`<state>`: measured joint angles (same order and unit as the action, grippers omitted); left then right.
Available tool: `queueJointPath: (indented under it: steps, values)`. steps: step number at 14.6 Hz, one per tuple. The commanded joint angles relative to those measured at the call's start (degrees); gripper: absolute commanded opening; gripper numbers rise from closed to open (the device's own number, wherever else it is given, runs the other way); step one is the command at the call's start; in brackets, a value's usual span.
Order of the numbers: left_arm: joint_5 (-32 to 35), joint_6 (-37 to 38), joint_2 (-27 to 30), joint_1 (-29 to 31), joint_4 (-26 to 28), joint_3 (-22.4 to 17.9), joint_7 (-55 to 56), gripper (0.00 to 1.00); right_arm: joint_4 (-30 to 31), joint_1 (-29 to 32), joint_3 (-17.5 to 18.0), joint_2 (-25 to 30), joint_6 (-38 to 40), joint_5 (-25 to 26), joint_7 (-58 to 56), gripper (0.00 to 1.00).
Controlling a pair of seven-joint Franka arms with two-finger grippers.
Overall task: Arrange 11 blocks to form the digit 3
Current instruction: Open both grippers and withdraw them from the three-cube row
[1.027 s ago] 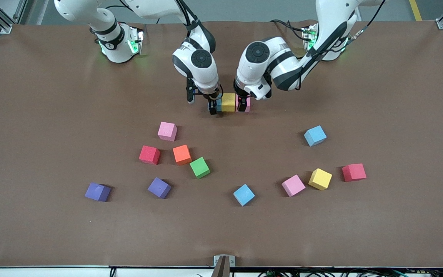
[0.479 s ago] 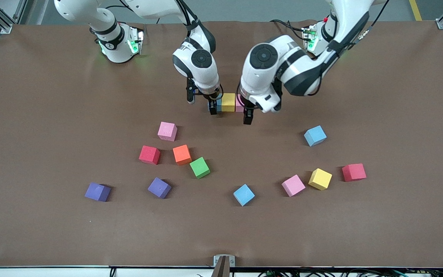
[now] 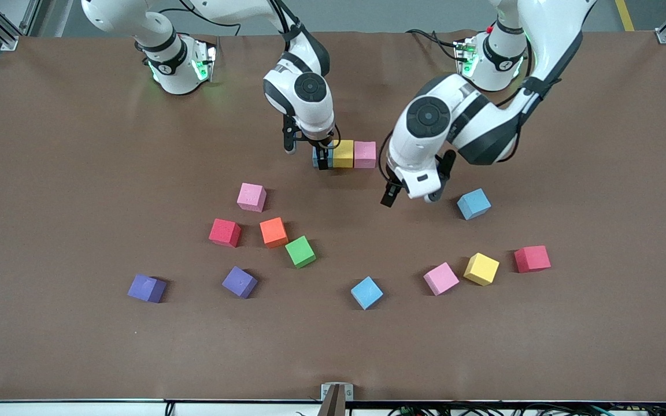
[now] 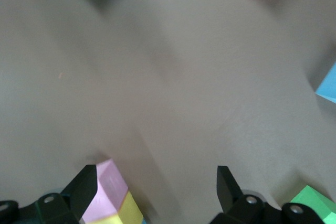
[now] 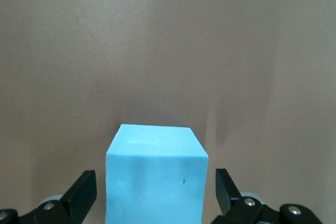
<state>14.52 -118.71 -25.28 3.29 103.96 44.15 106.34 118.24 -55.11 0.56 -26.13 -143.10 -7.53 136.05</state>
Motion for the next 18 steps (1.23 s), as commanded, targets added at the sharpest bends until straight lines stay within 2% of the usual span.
queueJointPath:
  steps: [1, 5, 8, 12, 14, 18]
  values:
    - [1.3, 2.0, -0.7, 0.3, -2.4, -0.7, -11.3, 1.00, 0.9, -0.3, -0.4, 2.4, 1.6, -0.3, 0.3, 1.00]
    - [1.2, 2.0, -1.4, 2.0, -5.3, -2.7, -27.5, 1.00, -0.3, 0.4, -0.5, 4.4, 6.2, -0.4, -0.7, 1.00]
    - [0.1, 2.0, -0.2, 0.7, -5.8, -8.2, -36.2, 1.00, -1.5, 2.4, -0.5, 6.8, 10.1, -0.4, -4.5, 1.00]
    - [-7.6, 2.5, 5.5, -0.1, -5.6, -15.1, -56.0, 1.00, -3.4, 6.9, -0.6, 7.8, 14.2, -0.3, -16.6, 1.00]
    - [-11.7, 6.5, 9.0, -0.9, -5.6, -18.8, -62.5, 1.00, -3.8, 8.6, -0.9, 7.7, 15.7, 0.2, -24.2, 1.00]
    - [-12.1, 14.0, 16.1, -1.9, -5.8, -24.2, -80.6, 1.00, -3.6, 14.2, -0.9, 7.6, 15.9, 0.6, -36.3, 1.00]
